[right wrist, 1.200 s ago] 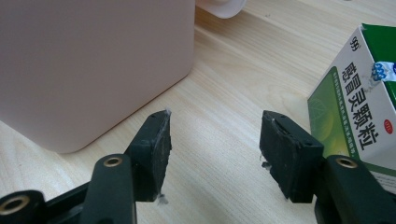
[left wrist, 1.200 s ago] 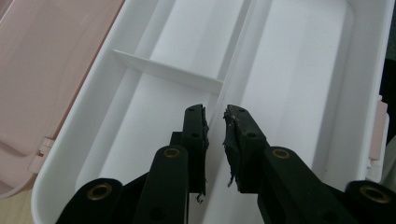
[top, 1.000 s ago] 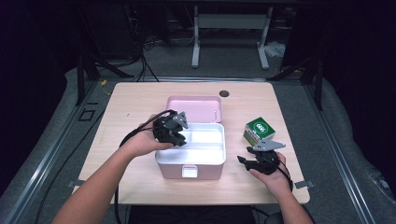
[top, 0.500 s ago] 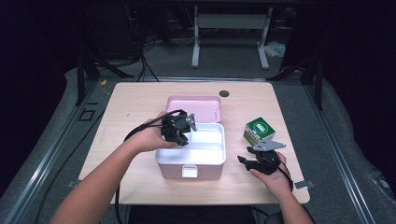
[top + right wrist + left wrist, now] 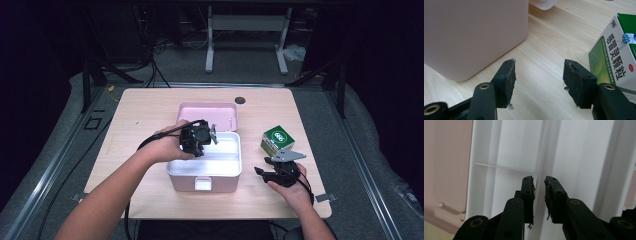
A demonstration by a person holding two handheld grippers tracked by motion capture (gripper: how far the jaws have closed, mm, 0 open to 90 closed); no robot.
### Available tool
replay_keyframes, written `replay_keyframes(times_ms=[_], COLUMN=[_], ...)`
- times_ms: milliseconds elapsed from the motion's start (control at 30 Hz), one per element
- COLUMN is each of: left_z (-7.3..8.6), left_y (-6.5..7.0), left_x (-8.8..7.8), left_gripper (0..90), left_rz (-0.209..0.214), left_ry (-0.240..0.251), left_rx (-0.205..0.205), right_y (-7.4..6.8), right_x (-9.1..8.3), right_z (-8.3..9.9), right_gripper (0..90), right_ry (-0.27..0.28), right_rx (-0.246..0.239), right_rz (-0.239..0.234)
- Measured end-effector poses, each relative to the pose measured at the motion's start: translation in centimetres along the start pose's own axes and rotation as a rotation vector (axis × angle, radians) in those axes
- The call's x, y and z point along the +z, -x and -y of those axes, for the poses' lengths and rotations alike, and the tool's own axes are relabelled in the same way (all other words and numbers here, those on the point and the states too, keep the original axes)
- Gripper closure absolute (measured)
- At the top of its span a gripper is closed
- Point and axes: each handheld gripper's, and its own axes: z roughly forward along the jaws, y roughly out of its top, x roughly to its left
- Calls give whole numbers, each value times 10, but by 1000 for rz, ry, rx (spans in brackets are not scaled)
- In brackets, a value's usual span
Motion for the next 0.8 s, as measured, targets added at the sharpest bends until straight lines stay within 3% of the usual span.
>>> replay_keyframes(times_ms=[600, 800], left_z=[-13, -14], left_y=[4, 3], left_x=[23, 25], left_gripper=[813, 821], left_rz=[-2, 4], left_ry=[-104, -110], left_rx=[54, 59], right_y=[0, 1], right_x=[1, 0], right_z=[0, 0], right_gripper=[430, 430], right_ry=[4, 1], right_rx=[-3, 0], right_rz=[-3, -2])
